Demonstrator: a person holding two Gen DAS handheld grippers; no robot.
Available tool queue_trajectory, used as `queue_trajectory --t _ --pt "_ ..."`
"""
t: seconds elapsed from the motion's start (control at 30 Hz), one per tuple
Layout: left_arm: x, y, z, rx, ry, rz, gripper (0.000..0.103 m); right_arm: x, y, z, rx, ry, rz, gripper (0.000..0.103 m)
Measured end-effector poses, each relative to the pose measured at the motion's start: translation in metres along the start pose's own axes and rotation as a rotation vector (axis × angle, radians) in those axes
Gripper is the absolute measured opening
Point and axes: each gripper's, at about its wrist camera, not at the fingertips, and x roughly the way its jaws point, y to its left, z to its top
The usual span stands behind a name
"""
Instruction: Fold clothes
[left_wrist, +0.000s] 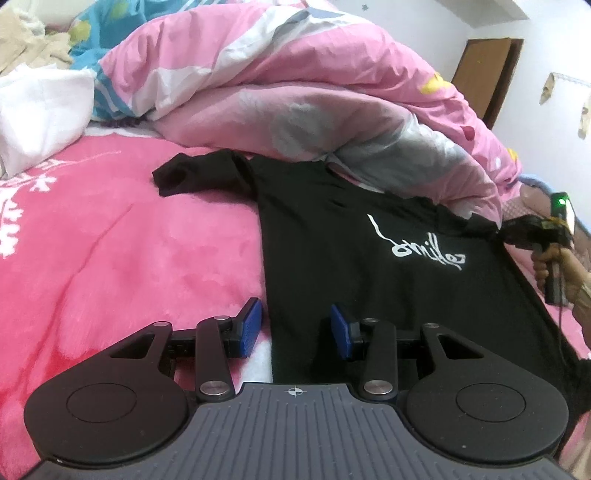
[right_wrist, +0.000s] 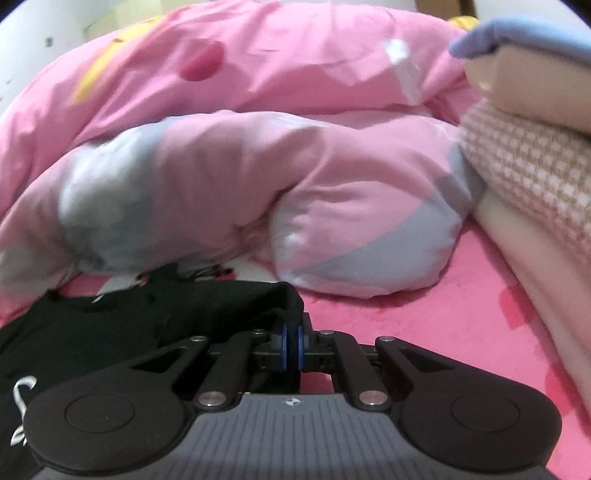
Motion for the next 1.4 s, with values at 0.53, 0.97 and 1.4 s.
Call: queue_trajectory --t 0.53,0.97,1.4 --pt "0.0 0.002 -0.003 -0.008 -0.024 -0.006 0.041 -0.126 -0.075 -0.036 0.313 0.115 0.092 0.042" --pt "-0.002 0.003 -0.005 -0.015 -0.043 -0.009 0.041 -0.243 -0.047 -0.154 0.297 0.299 0.305 0.048" --pt "-0.002 0.003 -0.006 -0.017 -0.053 -0.012 0.042 -0.291 -0.008 -0.164 -0.115 0.074 0.115 0.004"
